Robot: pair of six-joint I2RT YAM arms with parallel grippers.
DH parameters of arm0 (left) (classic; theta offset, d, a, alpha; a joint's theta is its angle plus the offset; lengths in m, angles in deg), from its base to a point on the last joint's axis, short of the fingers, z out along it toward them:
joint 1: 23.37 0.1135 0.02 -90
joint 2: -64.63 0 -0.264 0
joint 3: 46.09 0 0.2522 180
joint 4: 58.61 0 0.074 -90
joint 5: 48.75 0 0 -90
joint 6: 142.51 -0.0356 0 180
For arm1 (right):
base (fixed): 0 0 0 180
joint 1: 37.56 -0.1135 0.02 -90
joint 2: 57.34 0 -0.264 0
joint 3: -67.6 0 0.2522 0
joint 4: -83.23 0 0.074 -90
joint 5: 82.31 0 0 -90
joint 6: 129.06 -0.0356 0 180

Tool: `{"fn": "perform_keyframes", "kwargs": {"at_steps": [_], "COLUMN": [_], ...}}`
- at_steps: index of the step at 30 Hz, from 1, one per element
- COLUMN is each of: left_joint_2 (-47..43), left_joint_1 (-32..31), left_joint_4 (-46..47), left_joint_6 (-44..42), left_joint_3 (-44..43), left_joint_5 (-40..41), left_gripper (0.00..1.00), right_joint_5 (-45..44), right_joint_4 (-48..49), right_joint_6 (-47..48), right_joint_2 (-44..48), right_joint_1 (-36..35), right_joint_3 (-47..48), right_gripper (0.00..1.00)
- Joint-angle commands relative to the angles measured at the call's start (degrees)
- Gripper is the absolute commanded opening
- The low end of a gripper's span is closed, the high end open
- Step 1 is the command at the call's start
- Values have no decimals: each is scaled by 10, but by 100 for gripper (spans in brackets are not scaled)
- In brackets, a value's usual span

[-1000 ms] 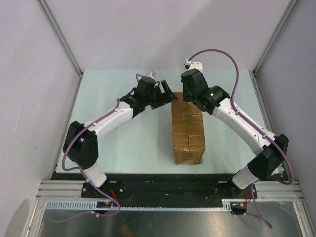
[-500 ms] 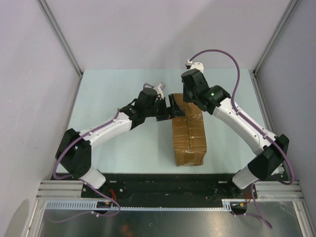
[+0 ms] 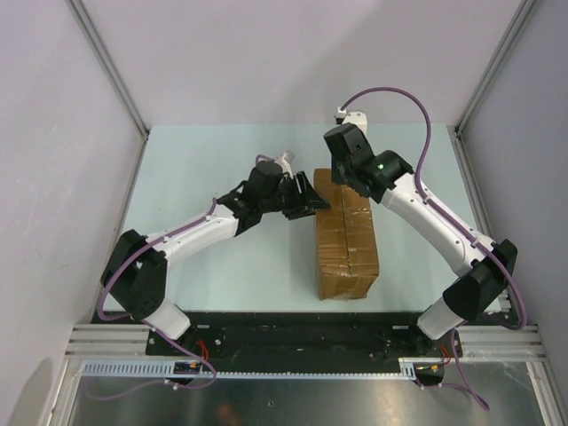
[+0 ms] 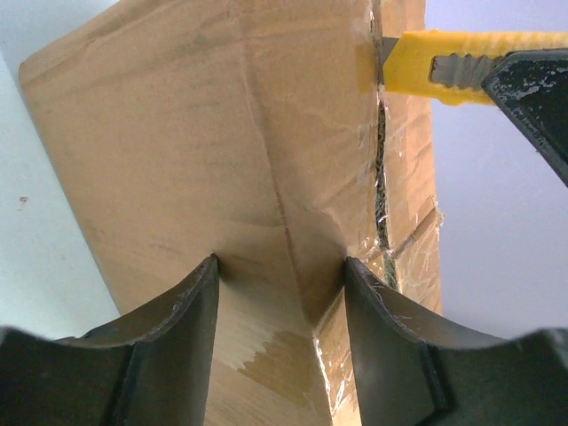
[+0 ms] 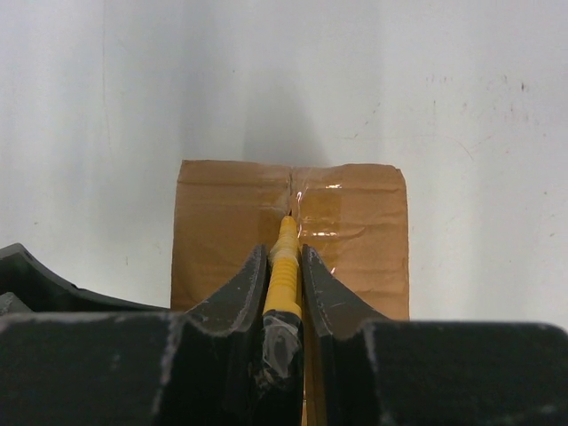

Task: Unpack the express box
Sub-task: Cut the express box at the center of the board.

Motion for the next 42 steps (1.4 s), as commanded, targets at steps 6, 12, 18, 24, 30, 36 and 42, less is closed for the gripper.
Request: {"fn": "perform_keyframes", "kwargs": {"at_steps": [6,12,18,24,30,36,42], "left_joint_2": [46,52,68,89,111,131,140], "left_joint_1": [-27,-31,-35,-36,-40,-52,-52], "left_joint_4": [-62,-77,-92,-103,-113,-118,-125], "left_joint_6": [46,70,87,95,102,103,104], "left_joint_3": [18,8,-5,-21,-41,-62,-64], "left_joint_5": [34,67,89,109,116,117,117], "left_gripper": [47,46,44,43,43,42,41], "right_joint_5": [22,22,-9,-50,-90,-120,-105], "right_joint_4": [-107,-108,-104,-72,-55,-71,-91], "right_joint_6": [-56,-86,-105,-129,-151,-191,-200], "right_joint_2": [-6,26,60,109,138,151,178], "right_joint_1": [-49,-59,-87,-118,-155,-184,-192], "right_joint_3": [4,-29,-70,-142,-199,-226,-229], "right_gripper": [0,0,0,0,0,0,0]}}
